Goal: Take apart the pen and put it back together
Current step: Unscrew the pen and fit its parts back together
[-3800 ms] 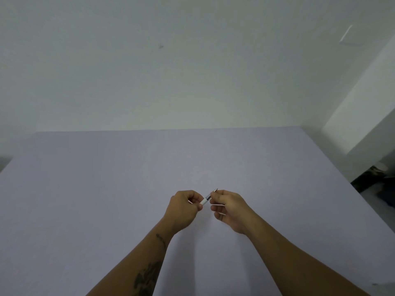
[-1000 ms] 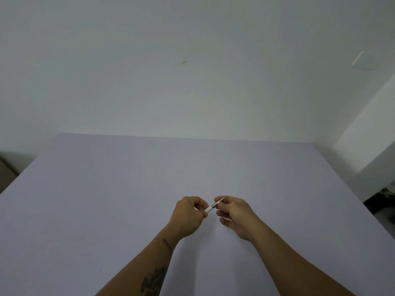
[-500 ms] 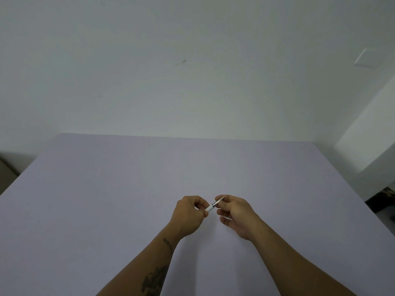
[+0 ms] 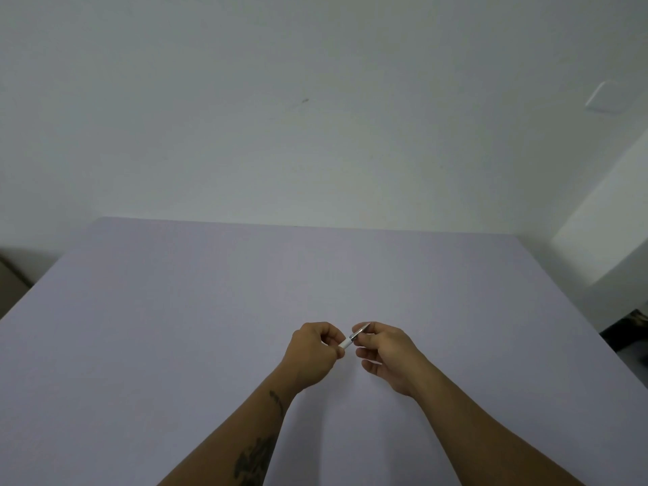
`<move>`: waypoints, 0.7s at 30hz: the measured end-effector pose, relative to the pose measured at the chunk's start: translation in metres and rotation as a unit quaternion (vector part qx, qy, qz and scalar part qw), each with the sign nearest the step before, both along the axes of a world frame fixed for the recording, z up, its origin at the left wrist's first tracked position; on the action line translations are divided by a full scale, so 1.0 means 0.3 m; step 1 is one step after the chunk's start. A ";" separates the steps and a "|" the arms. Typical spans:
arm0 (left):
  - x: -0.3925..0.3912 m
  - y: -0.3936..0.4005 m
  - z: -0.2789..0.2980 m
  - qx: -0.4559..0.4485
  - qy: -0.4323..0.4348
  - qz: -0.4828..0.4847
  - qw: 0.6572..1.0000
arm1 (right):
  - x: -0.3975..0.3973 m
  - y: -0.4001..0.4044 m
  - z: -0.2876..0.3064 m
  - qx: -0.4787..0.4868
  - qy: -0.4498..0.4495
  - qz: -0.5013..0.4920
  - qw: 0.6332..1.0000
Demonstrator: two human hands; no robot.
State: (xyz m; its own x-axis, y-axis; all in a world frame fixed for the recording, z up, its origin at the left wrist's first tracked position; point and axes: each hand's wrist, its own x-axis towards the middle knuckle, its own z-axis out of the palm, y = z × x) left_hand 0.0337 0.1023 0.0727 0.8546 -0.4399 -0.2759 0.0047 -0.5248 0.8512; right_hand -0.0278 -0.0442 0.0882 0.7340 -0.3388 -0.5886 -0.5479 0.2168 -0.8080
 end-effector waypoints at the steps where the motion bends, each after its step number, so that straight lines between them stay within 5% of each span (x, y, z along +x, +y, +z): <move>1: 0.000 0.000 0.000 -0.003 0.003 -0.002 1.000 | -0.001 0.000 0.003 0.002 -0.003 0.002 1.000; 21: 0.003 0.006 0.005 -0.017 0.015 -0.021 1.000 | -0.006 -0.005 0.010 0.007 -0.007 0.006 1.000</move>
State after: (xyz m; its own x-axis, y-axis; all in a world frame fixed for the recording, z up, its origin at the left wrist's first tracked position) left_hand 0.0348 0.1039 0.0740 0.8265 -0.4853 -0.2854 0.0089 -0.4956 0.8685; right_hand -0.0296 -0.0455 0.0911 0.7464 -0.3223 -0.5823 -0.5388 0.2209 -0.8129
